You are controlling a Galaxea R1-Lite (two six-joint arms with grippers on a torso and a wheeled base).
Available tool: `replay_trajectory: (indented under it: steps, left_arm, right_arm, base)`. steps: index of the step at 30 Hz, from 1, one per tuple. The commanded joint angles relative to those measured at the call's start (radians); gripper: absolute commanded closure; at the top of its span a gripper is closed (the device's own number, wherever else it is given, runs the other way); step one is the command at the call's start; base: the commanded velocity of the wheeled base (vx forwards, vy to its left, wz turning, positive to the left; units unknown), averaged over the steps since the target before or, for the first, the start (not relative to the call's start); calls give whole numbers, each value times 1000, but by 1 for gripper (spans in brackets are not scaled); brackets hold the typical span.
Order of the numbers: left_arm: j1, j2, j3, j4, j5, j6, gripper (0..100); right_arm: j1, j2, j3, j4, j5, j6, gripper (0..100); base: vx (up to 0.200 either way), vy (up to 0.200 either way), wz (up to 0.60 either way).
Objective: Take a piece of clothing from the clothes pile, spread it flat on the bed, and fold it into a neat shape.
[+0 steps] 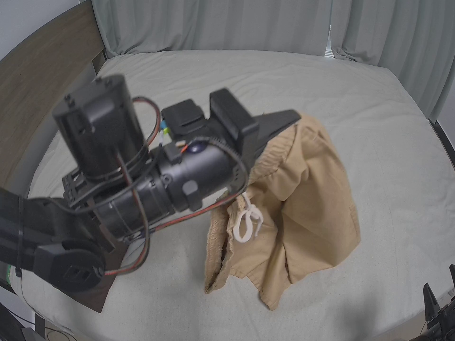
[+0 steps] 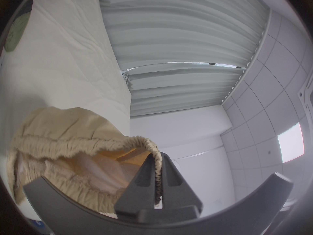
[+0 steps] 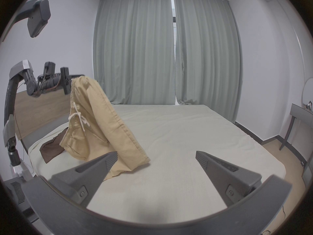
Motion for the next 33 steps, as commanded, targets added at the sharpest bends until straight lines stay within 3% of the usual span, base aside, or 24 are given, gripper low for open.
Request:
replay_trajectory:
  steps: [1, 10, 14, 19, 33]
  left_arm:
    - [112, 24, 297, -275, -65, 120, 100]
    - [155, 120, 457, -577, -64, 158, 100]
    - [177, 109, 490, -579, -68, 169, 100]
    - [238, 123, 530, -579, -104, 281, 100]
    - [367, 118, 526, -580, -127, 288, 100]
  right_arm:
    - [0, -16, 16, 0, 1, -1, 0]
    - [0, -16, 16, 0, 1, -1, 0]
    - [0, -16, 16, 0, 1, -1, 0]
    - [0, -16, 16, 0, 1, -1, 0]
    - [0, -16, 16, 0, 1, -1, 0]
  base:
    - [0, 0, 0]
    - [0, 0, 0]
    - [0, 0, 0]
    - [0, 0, 0]
    - [0, 0, 0]
